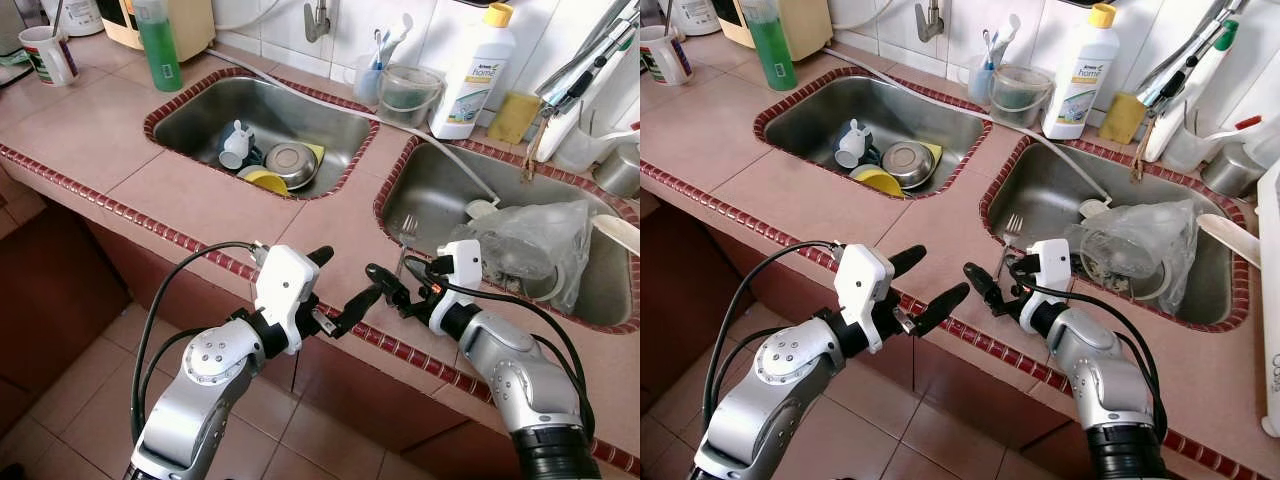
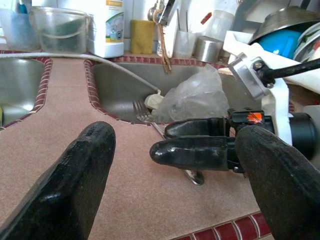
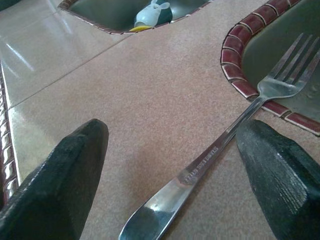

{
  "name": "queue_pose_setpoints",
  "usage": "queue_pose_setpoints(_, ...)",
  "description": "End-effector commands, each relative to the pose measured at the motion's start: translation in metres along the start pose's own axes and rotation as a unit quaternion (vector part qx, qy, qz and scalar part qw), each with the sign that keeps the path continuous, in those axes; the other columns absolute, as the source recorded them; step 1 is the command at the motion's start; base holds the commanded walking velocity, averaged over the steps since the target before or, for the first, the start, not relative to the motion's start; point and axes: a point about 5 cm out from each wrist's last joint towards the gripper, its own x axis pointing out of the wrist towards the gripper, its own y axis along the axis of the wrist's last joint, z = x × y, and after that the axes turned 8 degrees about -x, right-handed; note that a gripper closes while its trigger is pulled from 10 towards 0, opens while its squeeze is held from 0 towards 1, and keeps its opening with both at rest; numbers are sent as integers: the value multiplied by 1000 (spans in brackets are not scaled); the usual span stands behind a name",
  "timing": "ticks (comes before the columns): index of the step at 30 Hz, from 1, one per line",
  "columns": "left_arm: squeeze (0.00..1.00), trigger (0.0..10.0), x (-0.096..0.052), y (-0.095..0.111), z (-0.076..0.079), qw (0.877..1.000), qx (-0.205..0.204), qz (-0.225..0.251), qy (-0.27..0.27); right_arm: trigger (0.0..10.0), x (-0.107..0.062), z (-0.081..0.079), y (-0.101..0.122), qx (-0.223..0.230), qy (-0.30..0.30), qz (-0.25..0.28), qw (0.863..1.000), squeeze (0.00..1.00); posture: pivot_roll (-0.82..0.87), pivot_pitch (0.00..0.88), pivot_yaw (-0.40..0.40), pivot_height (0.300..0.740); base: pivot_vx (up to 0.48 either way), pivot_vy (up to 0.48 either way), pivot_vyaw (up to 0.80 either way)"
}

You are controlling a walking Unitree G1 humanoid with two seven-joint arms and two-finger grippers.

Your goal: Kitchen organization

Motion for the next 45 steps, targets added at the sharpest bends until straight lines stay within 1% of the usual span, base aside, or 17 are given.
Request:
queue_pose_setpoints(1, 0, 10000, 2, -1, 1, 1000, -2, -1, 0, 10000, -5, 0, -11, 6, -5, -29, 1000, 0, -57, 161, -70, 740, 0, 0, 0)
queue_pose_setpoints(3, 0, 10000, 2, -1, 0, 1000, -2, -1, 0, 10000, -6, -6, -13, 6, 2, -32, 999, 0, -57, 161, -71, 740, 0, 0, 0)
queue_pose_setpoints(4, 0, 10000, 2, -1, 0, 1000, -2, -1, 0, 10000, -6, -6, -13, 6, 2, -32, 999, 0, -57, 161, -71, 740, 0, 0, 0)
queue_pose_setpoints(6, 0, 10000, 2, -1, 0, 1000, -2, -1, 1, 10000, -9, -14, -18, 10, 7, -33, 999, 0, -60, 161, -69, 740, 0, 0, 0)
queue_pose_setpoints(13, 0, 10000, 3, -1, 0, 1000, -2, -1, -2, 10000, -14, -22, -21, 14, 10, -35, 999, 0, -65, 161, -64, 740, 0, 0, 0)
queue_pose_setpoints(18, 0, 10000, 3, -1, -1, 1000, -1, -1, -2, 10000, -17, -22, -14, 1, 8, -16, 1000, 0, -66, 159, -62, 740, 0, 0, 0)
queue_pose_setpoints(25, 0, 10000, 4, 0, -1, 1000, -1, 0, -3, 10000, -20, -19, -9, -6, 3, -16, 1000, 0, -65, 157, -63, 740, 0, 0, 0)
queue_pose_setpoints(34, 0, 10000, 3, 0, 0, 1000, -1, 0, -3, 10000, -27, -24, -12, -4, 2, -23, 1000, 0, -66, 155, -65, 740, 0, 0, 0)
queue_pose_setpoints(39, 0, 10000, 3, -1, 0, 1000, -2, 0, -5, 10000, -29, -25, -11, -5, -4, -17, 1000, 0, -67, 154, -63, 740, 0, 0, 0)
queue_pose_setpoints(45, 0, 10000, 4, -1, 0, 1000, -1, -1, -7, 10000, -31, -17, 4, -31, -22, 22, 999, 0, -70, 150, -58, 740, 0, 0, 0)
